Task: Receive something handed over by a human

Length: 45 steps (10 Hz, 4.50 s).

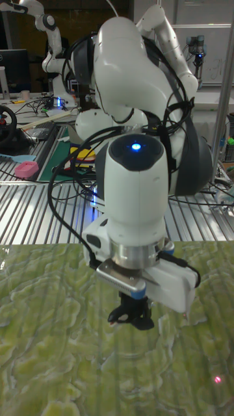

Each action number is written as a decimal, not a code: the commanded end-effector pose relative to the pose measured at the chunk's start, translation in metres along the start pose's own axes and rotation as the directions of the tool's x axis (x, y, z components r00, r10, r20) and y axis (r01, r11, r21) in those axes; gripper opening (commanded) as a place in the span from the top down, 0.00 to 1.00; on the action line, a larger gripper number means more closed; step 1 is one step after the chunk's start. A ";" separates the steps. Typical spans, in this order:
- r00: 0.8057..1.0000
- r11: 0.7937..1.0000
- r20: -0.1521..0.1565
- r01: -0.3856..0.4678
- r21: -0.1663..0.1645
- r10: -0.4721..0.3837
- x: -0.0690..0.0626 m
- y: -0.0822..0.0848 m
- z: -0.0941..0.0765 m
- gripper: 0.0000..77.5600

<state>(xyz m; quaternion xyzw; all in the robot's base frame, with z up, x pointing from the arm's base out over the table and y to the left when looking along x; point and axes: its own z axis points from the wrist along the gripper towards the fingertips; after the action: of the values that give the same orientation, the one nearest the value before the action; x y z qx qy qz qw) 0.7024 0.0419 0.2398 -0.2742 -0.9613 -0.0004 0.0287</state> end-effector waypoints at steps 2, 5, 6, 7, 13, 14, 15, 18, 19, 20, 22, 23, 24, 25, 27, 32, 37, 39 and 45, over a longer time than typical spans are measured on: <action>0.986 0.983 0.010 0.164 0.082 -0.166 -0.044 0.005 -0.008 0.98; 0.975 0.974 0.032 0.217 0.063 -0.219 -0.044 0.005 -0.008 0.98; 0.975 0.974 0.032 0.217 0.060 -0.219 -0.044 0.005 -0.008 0.98; 0.974 0.973 0.028 0.223 0.053 -0.224 -0.044 0.005 -0.008 0.98; 0.967 0.969 0.070 0.244 0.033 -0.246 -0.044 0.005 -0.008 0.98; 0.966 0.968 0.070 0.249 0.031 -0.251 -0.044 0.005 -0.008 0.98; 0.965 0.968 0.070 0.251 0.030 -0.252 -0.044 0.005 -0.008 0.98; 0.963 0.965 0.065 0.260 0.021 -0.260 -0.044 0.005 -0.008 0.98; 0.963 0.965 0.062 0.261 0.021 -0.262 -0.044 0.005 -0.008 0.98; 0.963 0.965 0.058 0.263 0.022 -0.263 -0.044 0.005 -0.008 0.98; 0.962 0.963 0.056 0.268 0.021 -0.269 -0.043 0.005 -0.008 0.98; 0.960 0.961 0.055 0.275 0.023 -0.276 -0.038 0.000 -0.006 0.98; 0.958 0.959 0.053 0.282 0.024 -0.283 -0.032 -0.007 -0.004 0.98; 0.957 0.958 0.051 0.286 0.025 -0.287 -0.028 -0.011 -0.003 0.98; 0.955 0.956 0.049 0.290 0.036 -0.291 -0.019 -0.012 0.004 0.98; 0.948 0.947 0.005 0.317 0.057 -0.318 -0.019 -0.012 0.007 0.98; 0.909 0.909 0.023 0.414 0.055 -0.415 0.019 -0.072 0.043 0.98; 0.888 0.888 0.043 0.456 0.050 -0.458 0.032 -0.097 0.051 0.98; 0.828 0.834 0.108 0.551 0.022 -0.550 0.035 -0.098 0.051 0.98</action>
<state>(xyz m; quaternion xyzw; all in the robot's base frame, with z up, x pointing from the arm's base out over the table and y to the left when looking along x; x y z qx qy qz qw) 0.6168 -0.0204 0.1913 -0.0011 -0.9999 0.0069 -0.0108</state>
